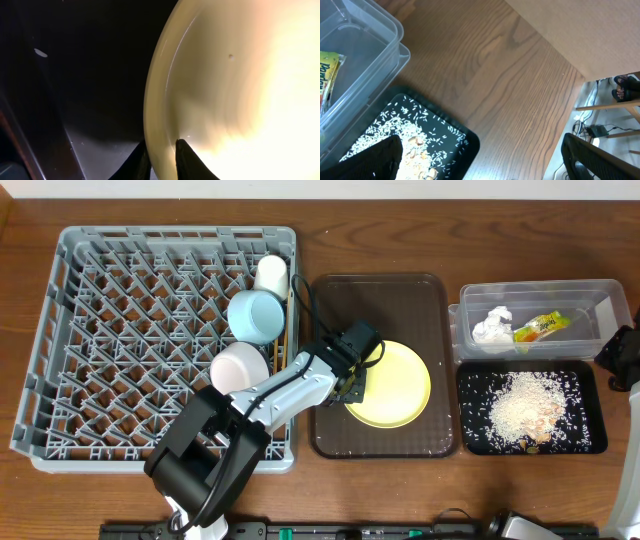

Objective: Sort waste into correct bins and load items into the dishwasher rack
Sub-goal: 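Lift the yellow plate and stand it upright in the rack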

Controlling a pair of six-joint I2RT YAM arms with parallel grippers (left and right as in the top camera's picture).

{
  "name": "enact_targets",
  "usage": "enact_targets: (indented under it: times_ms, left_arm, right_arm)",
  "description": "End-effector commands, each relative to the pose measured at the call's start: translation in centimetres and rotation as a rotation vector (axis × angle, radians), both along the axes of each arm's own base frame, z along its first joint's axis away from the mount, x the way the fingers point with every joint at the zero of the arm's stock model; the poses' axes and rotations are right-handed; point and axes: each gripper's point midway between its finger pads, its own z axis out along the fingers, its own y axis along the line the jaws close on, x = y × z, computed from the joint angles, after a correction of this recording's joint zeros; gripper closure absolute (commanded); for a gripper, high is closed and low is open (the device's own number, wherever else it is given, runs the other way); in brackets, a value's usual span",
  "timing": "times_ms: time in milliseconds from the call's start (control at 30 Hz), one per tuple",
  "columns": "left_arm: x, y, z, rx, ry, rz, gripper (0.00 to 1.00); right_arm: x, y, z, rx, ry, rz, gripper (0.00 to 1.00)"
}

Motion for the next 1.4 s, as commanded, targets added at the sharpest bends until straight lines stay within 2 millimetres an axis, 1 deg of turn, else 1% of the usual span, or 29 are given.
enact_targets:
  times_ms: [0,167,200,267,367,433,500,533,600,633,667,700,733,767,833,867,933,1000,1067,1100,1133,1300,1367]
  left_arm:
    - [-0.5,0.3,-0.7,0.008,0.019,0.001,0.79]
    - [-0.7,0.5,-2.0,-0.005,0.003,0.0,0.79]
    - [-0.7,0.5,-2.0,-0.007,0.002,0.0,0.81]
    - [-0.6,0.4,-2.0,-0.01,-0.002,0.0,0.93]
    - [-0.2,0.1,-1.2,-0.02,-0.014,0.0,0.94]
    - [0.3,-0.1,0.2,-0.027,-0.04,0.003,0.94]
    - [1.3,0.0,2.6,-0.022,-0.1,0.013,0.94]
    - [1.9,0.3,4.1,-0.016,-0.142,0.018,0.94]
    - [3.3,1.2,8.0,0.01,-0.26,0.028,0.94]
    - [4.0,1.9,10.4,0.027,-0.333,0.034,0.94]
    - [4.5,2.6,12.6,0.043,-0.401,0.039,0.94]
    - [5.0,3.7,15.3,0.067,-0.487,0.049,0.94]
    - [5.3,4.7,17.5,0.091,-0.559,0.06,0.94]
    - [5.5,6.2,20.1,0.129,-0.646,0.081,0.94]
    - [5.4,9.2,24.2,0.219,-0.782,0.133,0.94]
    - [5.2,11.0,26.3,0.281,-0.852,0.167,0.94]
    - [4.4,14.3,29.6,0.411,-0.949,0.223,0.94]
    - [3.7,17.1,31.7,0.555,-0.997,0.262,0.94]
    - [3.3,19.5,32.9,0.689,-1.004,0.298,0.94]
    - [3.3,20.9,33.1,0.767,-0.992,0.317,0.94]
    - [3.3,21.7,33.1,0.803,-0.978,0.331,0.94]
    - [4.8,26.7,31.0,0.945,-0.854,0.428,0.94]
    - [5.7,29.3,29.7,1.011,-0.782,0.474,0.94]
  right_arm:
    - [-0.3,-0.4,1.0,-0.023,-0.018,-0.014,0.01]
    - [-0.3,-0.4,1.0,-0.022,-0.019,-0.015,0.01]
    - [-0.3,-0.4,1.0,-0.023,-0.018,-0.014,0.01]
    - [-0.3,-0.4,1.0,-0.023,-0.018,-0.014,0.01]
    - [-0.3,-0.4,1.0,-0.023,-0.018,-0.014,0.01]
    - [-0.3,-0.4,1.0,-0.022,-0.019,-0.014,0.01]
    - [-0.3,-0.4,1.0,-0.022,-0.019,-0.015,0.01]
    - [-0.3,-0.4,1.0,-0.022,-0.018,-0.014,0.01]
    - [-0.3,-0.4,1.0,-0.023,-0.018,-0.014,0.01]
    - [-0.3,-0.4,1.0,-0.022,-0.019,-0.015,0.01]
    - [-0.3,-0.4,1.0,-0.023,-0.018,-0.014,0.01]
    - [-0.3,-0.4,1.0,-0.022,-0.019,-0.015,0.01]
    - [-0.3,-0.4,1.0,-0.022,-0.018,-0.014,0.01]
    - [-0.3,-0.4,1.0,-0.022,-0.019,-0.014,0.01]
    - [-0.3,-0.4,1.0,-0.022,-0.018,-0.014,0.01]
    - [-0.3,-0.4,1.0,-0.022,-0.019,-0.014,0.01]
    - [-0.3,-0.4,1.0,-0.022,-0.018,-0.014,0.01]
    - [-0.3,-0.4,1.0,-0.022,-0.018,-0.014,0.01]
    - [-0.3,-0.4,1.0,-0.022,-0.019,-0.014,0.01]
    - [-0.3,-0.4,1.0,-0.022,-0.019,-0.014,0.01]
    - [-0.3,-0.4,1.0,-0.022,-0.019,-0.015,0.01]
    - [-0.3,-0.4,1.0,-0.022,-0.018,-0.014,0.01]
    - [-0.3,-0.4,1.0,-0.022,-0.018,-0.014,0.01]
